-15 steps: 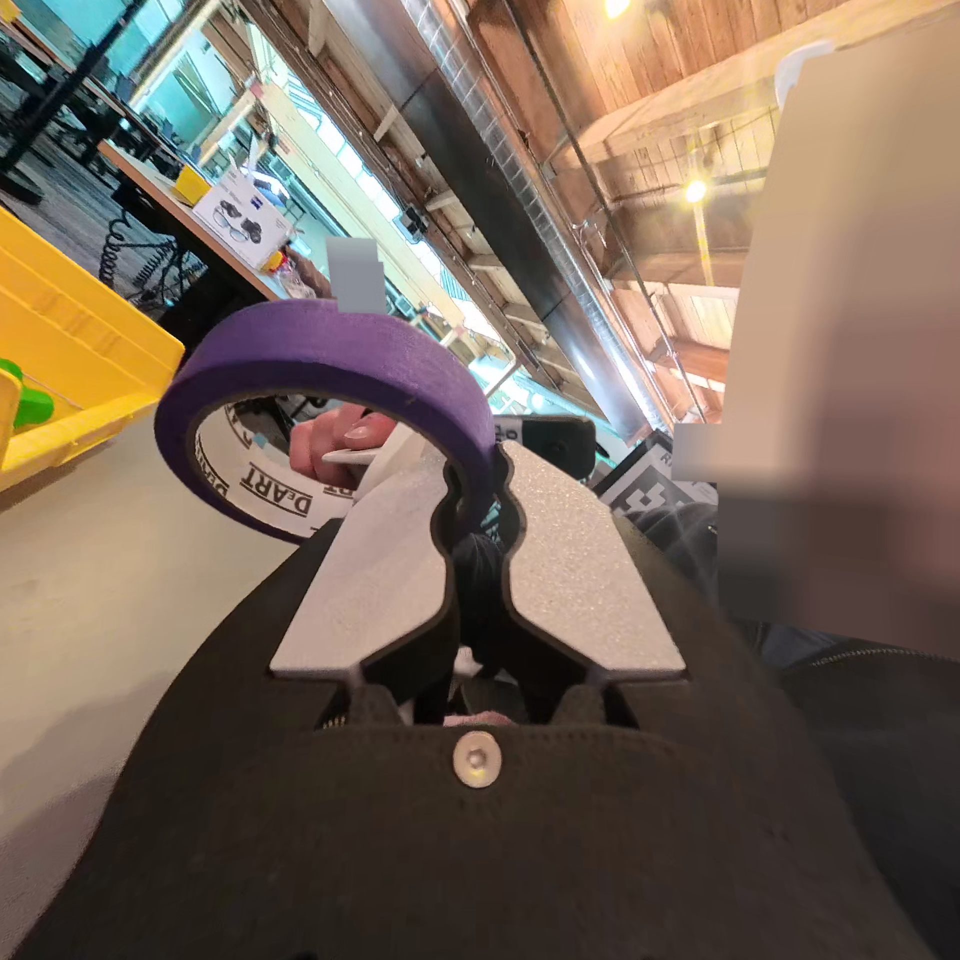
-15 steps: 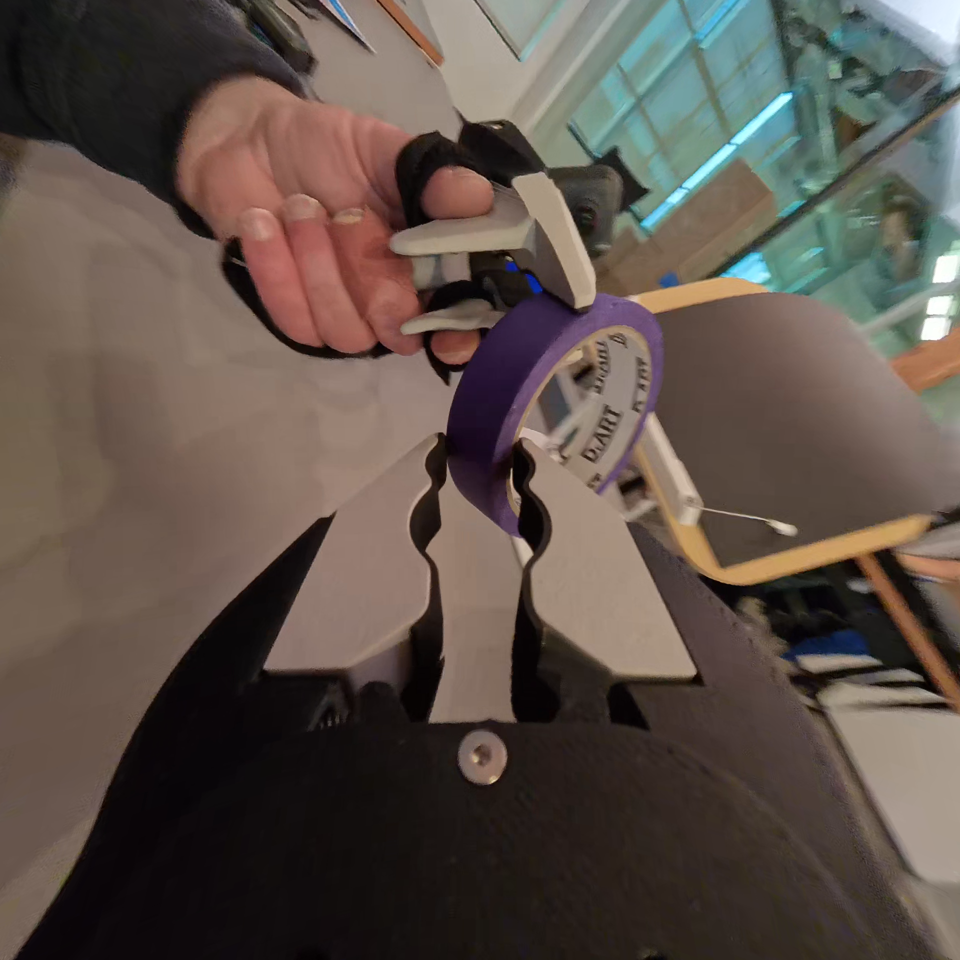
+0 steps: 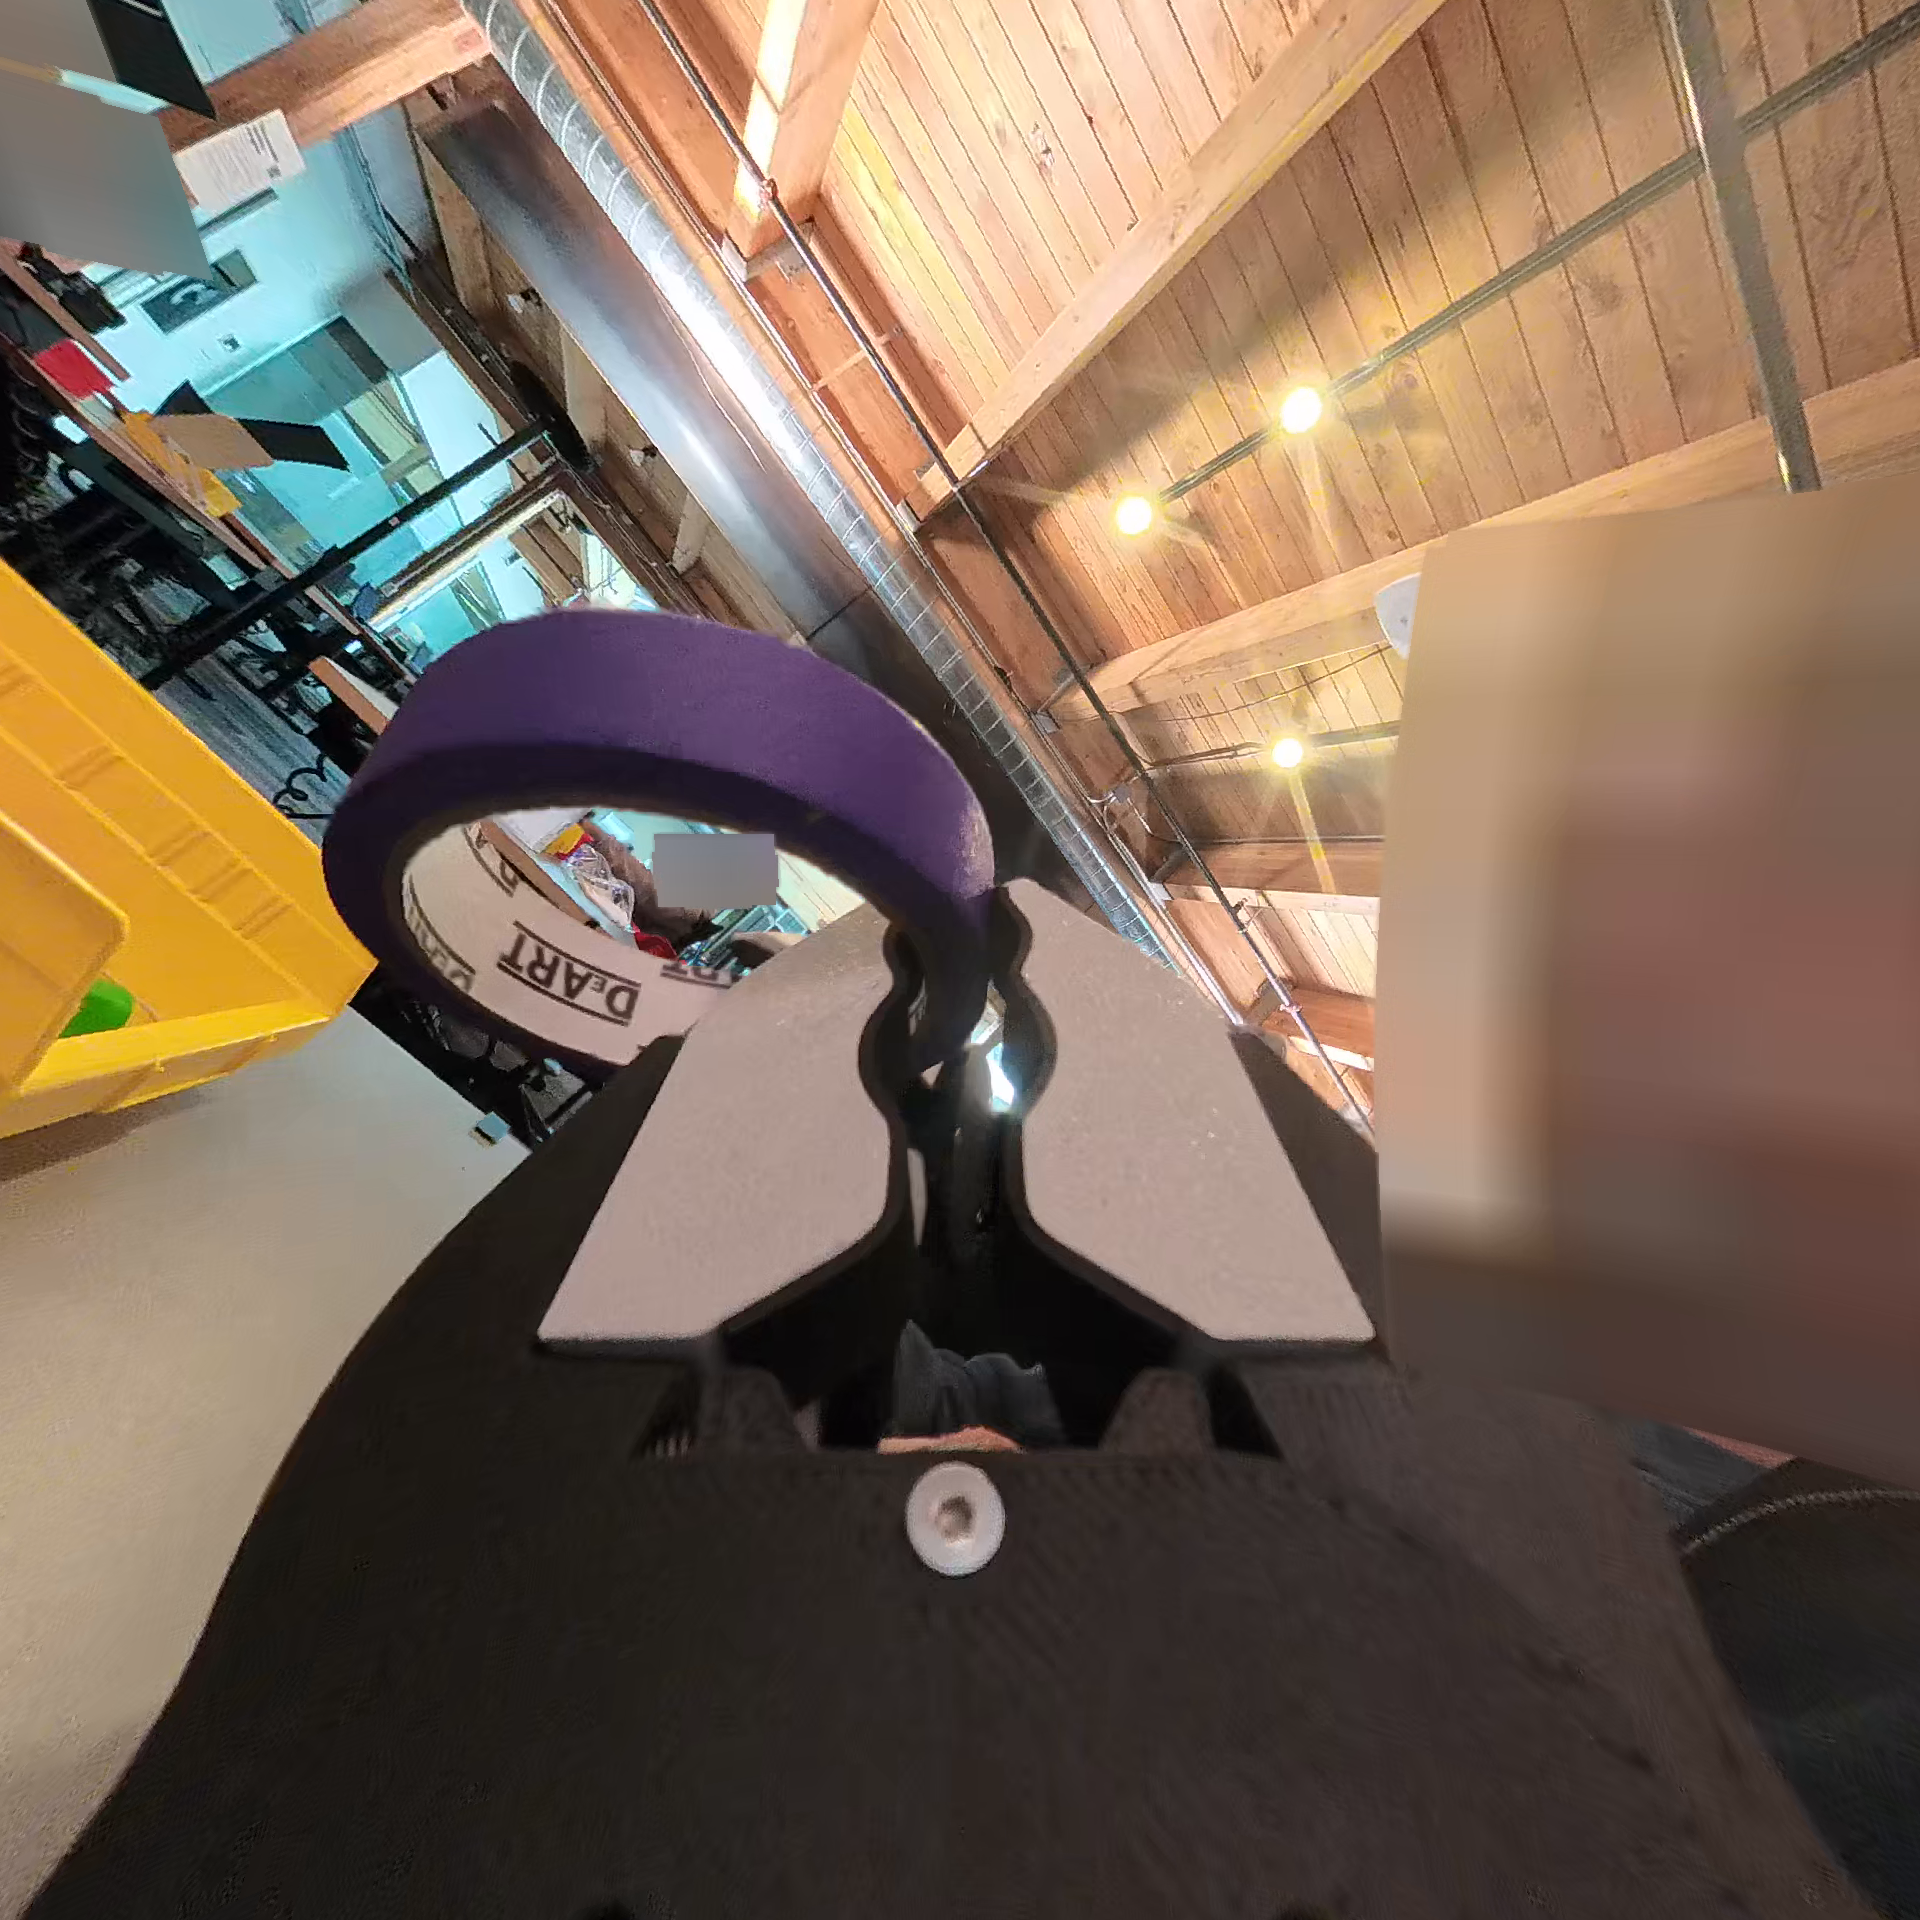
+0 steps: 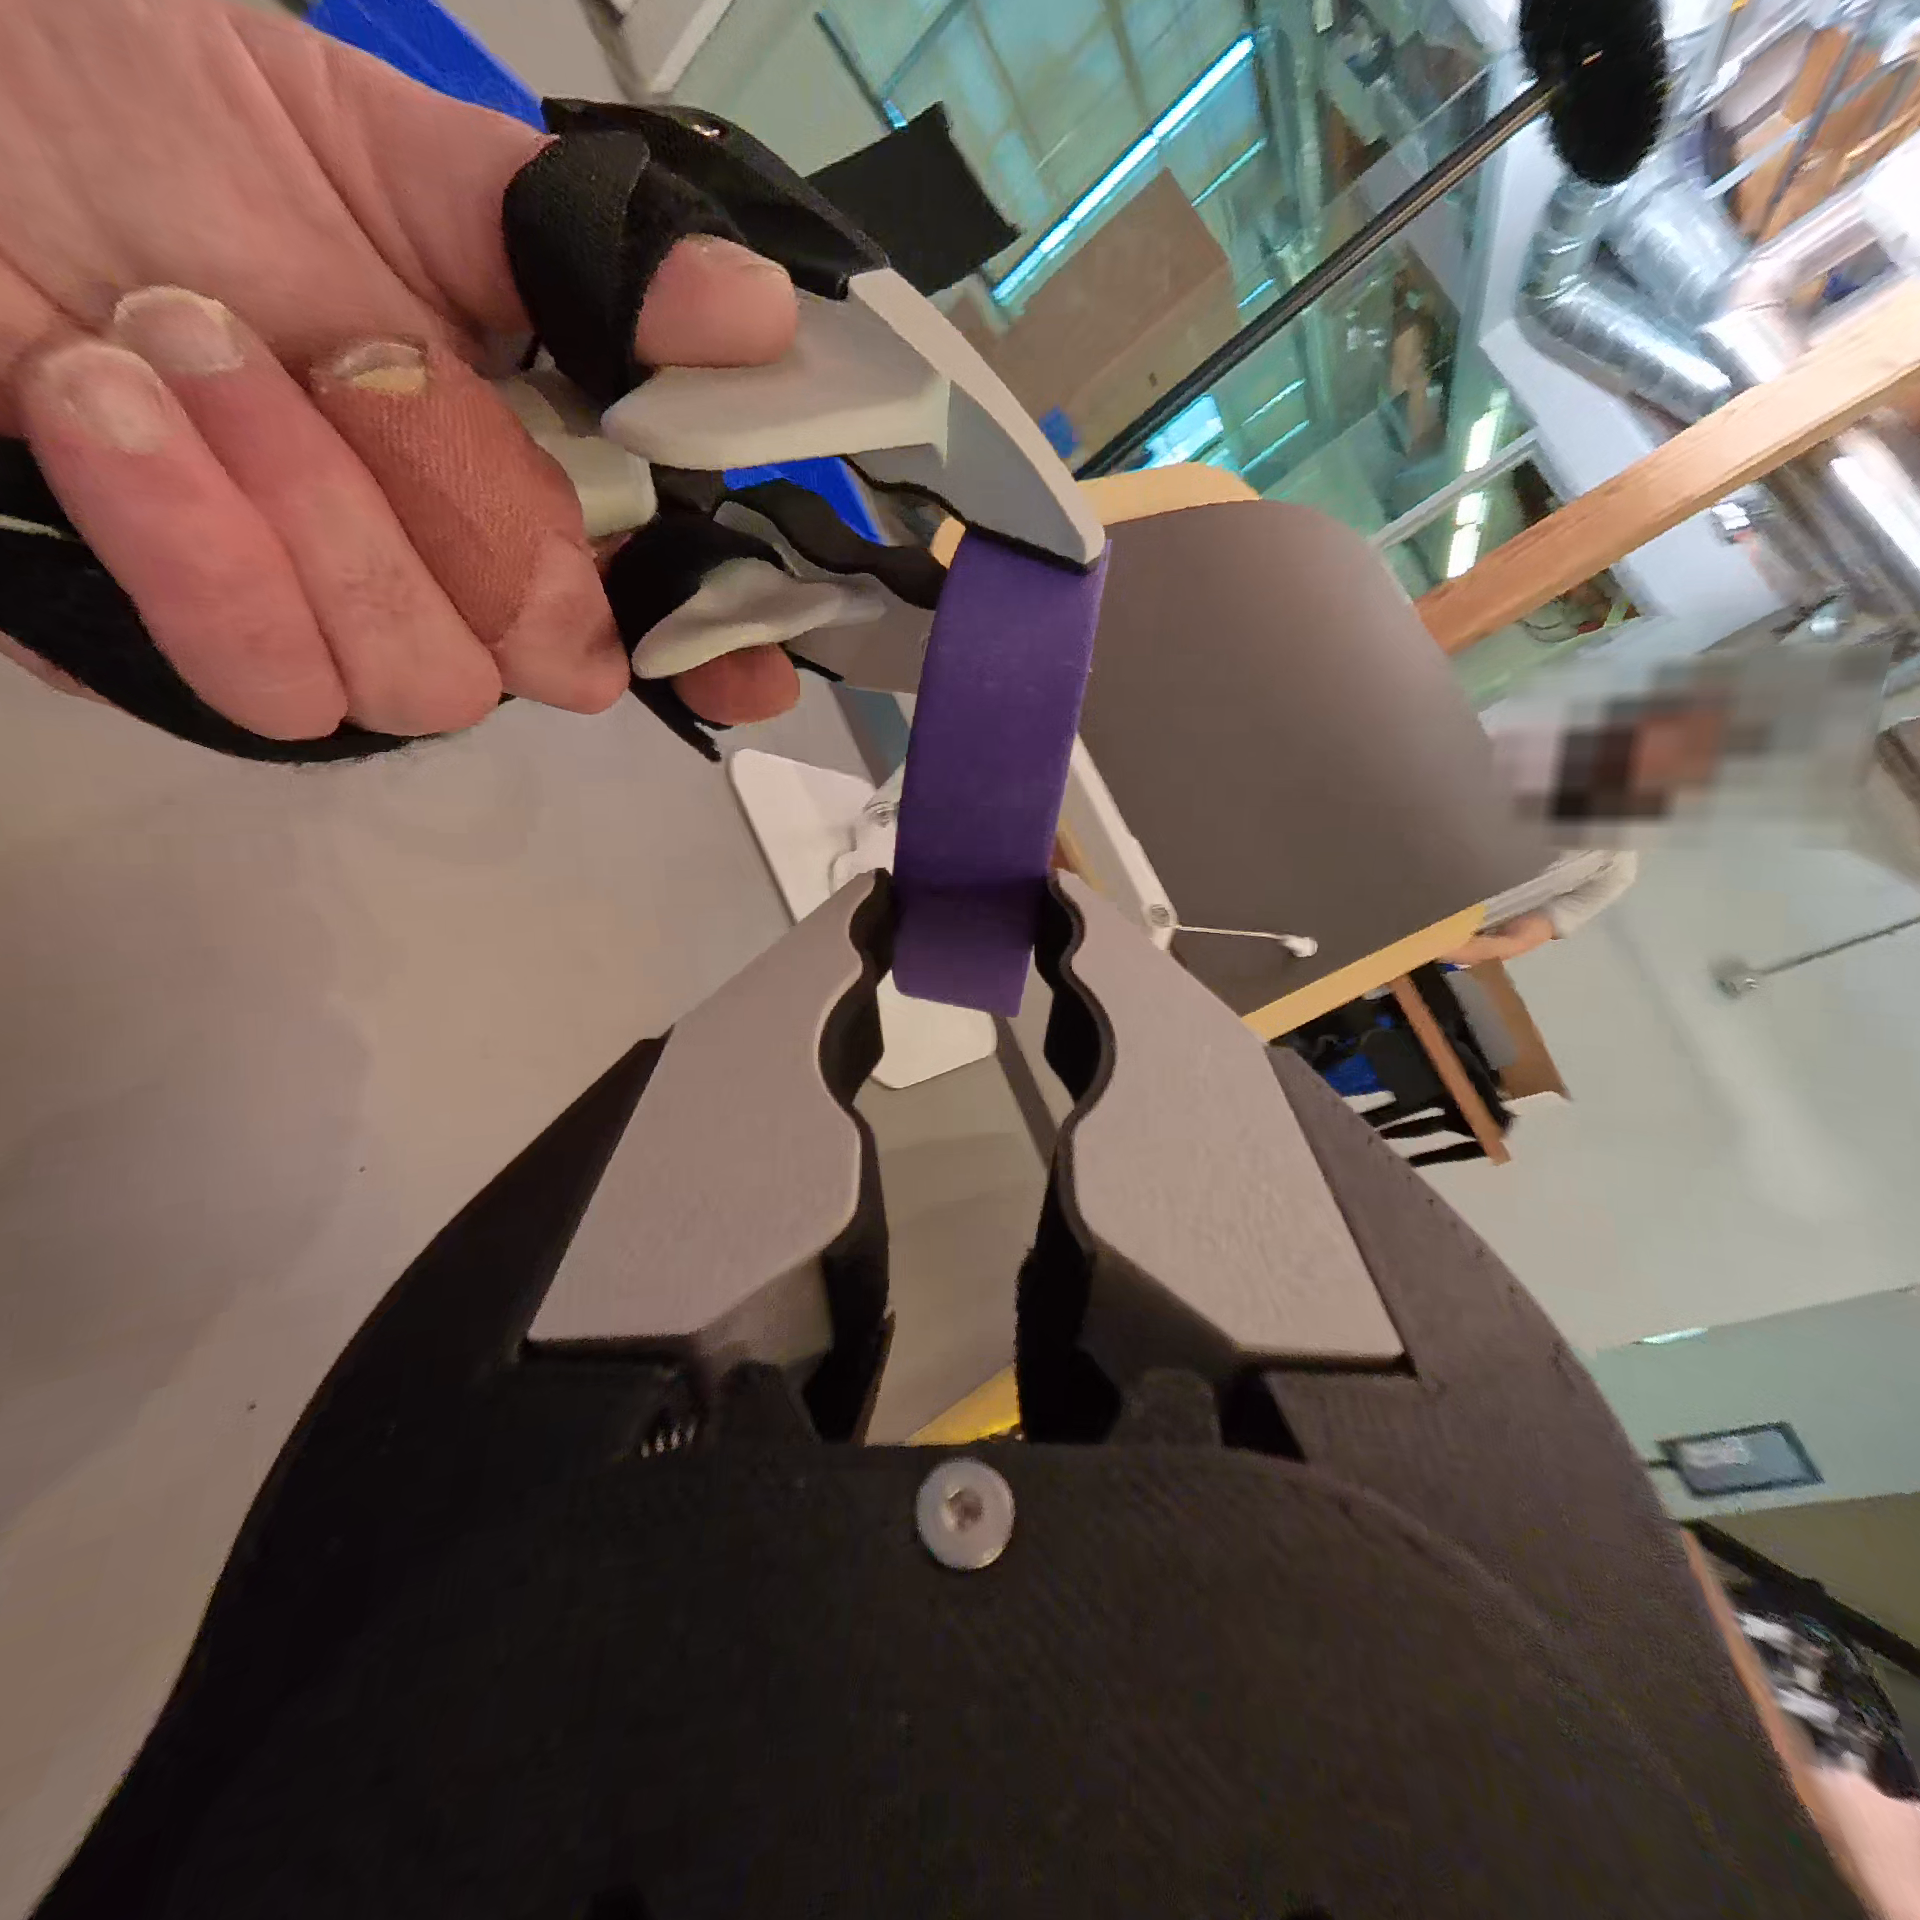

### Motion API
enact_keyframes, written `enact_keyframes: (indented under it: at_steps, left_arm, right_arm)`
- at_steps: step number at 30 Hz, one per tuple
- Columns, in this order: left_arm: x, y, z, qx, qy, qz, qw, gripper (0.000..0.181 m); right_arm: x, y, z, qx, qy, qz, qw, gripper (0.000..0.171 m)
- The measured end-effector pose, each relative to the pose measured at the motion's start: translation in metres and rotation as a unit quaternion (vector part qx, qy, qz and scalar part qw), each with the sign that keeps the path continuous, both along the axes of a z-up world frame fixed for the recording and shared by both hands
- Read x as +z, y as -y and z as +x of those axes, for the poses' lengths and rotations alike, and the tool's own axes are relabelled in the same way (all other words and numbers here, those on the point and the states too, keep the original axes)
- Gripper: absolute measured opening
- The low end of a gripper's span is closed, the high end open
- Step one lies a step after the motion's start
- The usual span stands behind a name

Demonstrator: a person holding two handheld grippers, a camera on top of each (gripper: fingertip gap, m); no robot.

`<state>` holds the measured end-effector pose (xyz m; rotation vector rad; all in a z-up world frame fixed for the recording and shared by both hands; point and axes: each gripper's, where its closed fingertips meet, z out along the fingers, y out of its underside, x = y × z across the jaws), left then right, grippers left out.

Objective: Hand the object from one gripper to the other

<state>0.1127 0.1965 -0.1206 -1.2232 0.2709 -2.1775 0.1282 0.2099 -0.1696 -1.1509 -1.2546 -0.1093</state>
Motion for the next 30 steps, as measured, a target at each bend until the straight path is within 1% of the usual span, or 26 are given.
enact_keyframes:
  at_steps: [1,2,3,4,6,7,10,13,14,19,22,23,24,26,28,29,30]
  left_arm:
    - [-0.002,-0.002,-0.001,0.008,-0.008,0.002,1.000,0.016]
    - [-0.006,-0.005,-0.002,0.023,-0.021,0.008,0.999,0.025]
    - [-0.009,-0.005,-0.004,0.042,-0.042,0.031,0.998,0.032]
    - [-0.016,-0.005,-0.006,0.072,-0.083,0.064,0.992,0.034]
    - [-0.029,-0.006,-0.014,0.135,-0.166,0.124,0.969,0.040]
    - [-0.034,-0.004,-0.018,0.158,-0.204,0.154,0.954,0.044]
    - [-0.043,-0.001,-0.027,0.220,-0.323,0.267,0.881,0.062]
    - [-0.048,-0.001,-0.024,0.230,-0.405,0.360,0.808,0.070]
    - [-0.050,0.001,-0.021,0.225,-0.422,0.383,0.790,0.070]
    - [-0.072,0.016,0.000,0.160,-0.486,0.459,0.726,0.054]
    - [-0.084,0.024,0.009,0.135,-0.497,0.473,0.715,0.043]
    - [-0.087,0.026,0.010,0.128,-0.499,0.474,0.714,0.035]
    - [-0.090,0.027,0.011,0.125,-0.499,0.471,0.716,0.029]
    - [-0.092,0.025,0.011,0.130,-0.498,0.455,0.726,0.028]
    - [-0.093,0.022,0.009,0.142,-0.500,0.445,0.729,0.028]
    - [-0.091,0.019,0.007,0.150,-0.497,0.434,0.737,0.028]
    - [-0.089,0.017,0.005,0.152,-0.488,0.411,0.755,0.028]
  right_arm:
    - [-0.001,0.001,0.001,0.009,0.008,-0.022,1.000,0.024]
    - [-0.001,0.000,0.003,0.015,0.014,-0.041,0.999,0.024]
    - [-0.002,0.000,0.006,0.021,0.021,-0.063,0.998,0.024]
    - [-0.004,0.000,0.008,0.030,0.030,-0.097,0.994,0.025]
    - [-0.010,-0.001,0.015,0.044,0.052,-0.154,0.986,0.024]
    - [-0.016,0.000,0.017,0.058,0.073,-0.183,0.979,0.024]
    - [-0.031,0.010,0.019,0.106,0.141,-0.247,0.953,0.024]
    - [-0.041,0.023,0.018,0.156,0.198,-0.316,0.915,0.024]
    - [-0.042,0.027,0.017,0.171,0.215,-0.335,0.901,0.024]
    - [-0.042,0.042,0.017,0.229,0.296,-0.400,0.837,0.024]
    - [-0.042,0.044,0.015,0.242,0.339,-0.410,0.811,0.024]
    - [-0.043,0.042,0.016,0.236,0.357,-0.409,0.806,0.024]
    - [-0.044,0.041,0.016,0.233,0.371,-0.408,0.801,0.024]
    - [-0.043,0.038,0.015,0.228,0.387,-0.403,0.797,0.024]
    - [-0.044,0.031,0.013,0.216,0.392,-0.389,0.805,0.024]
    - [-0.043,0.024,0.010,0.201,0.385,-0.377,0.818,0.025]
    - [-0.040,0.018,0.006,0.192,0.370,-0.363,0.833,0.030]
